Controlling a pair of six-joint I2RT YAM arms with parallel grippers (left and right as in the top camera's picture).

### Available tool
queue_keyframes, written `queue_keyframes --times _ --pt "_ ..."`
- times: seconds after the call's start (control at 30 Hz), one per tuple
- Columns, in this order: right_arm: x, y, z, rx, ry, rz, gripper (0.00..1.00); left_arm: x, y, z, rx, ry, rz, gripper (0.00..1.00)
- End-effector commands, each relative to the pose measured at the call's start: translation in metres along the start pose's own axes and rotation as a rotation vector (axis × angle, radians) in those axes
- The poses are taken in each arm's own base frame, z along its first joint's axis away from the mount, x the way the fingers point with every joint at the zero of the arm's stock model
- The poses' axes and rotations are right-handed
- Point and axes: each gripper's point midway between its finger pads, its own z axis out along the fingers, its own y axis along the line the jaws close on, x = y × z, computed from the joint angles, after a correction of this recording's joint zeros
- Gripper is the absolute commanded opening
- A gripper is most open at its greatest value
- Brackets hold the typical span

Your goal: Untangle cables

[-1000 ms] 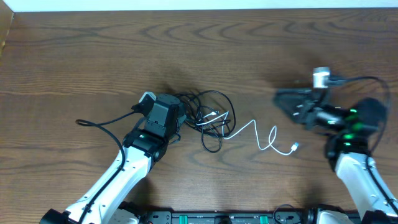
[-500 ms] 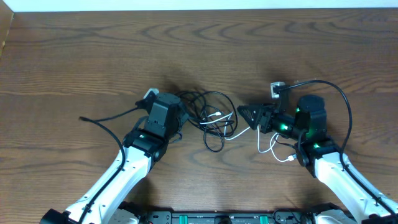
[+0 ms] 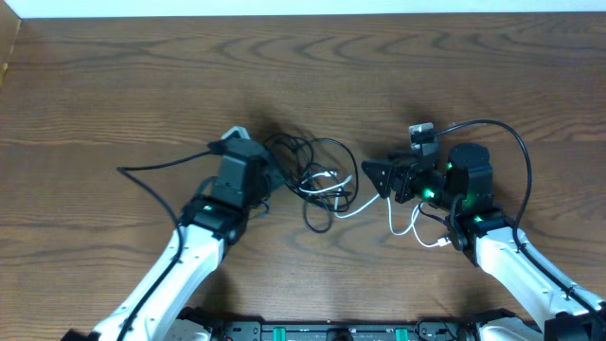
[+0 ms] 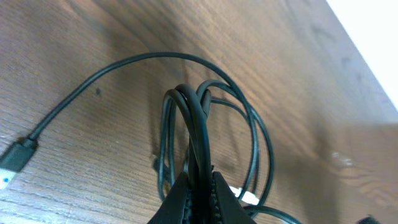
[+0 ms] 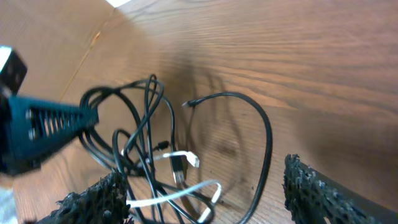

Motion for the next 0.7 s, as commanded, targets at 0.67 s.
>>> queue_keyframes --times 0.67 --pt "0.018 0.035 -0.002 -0.224 0.041 -0.554 0.65 -0.013 -0.017 -0.051 0.175 0.059 -0.054 0.08"
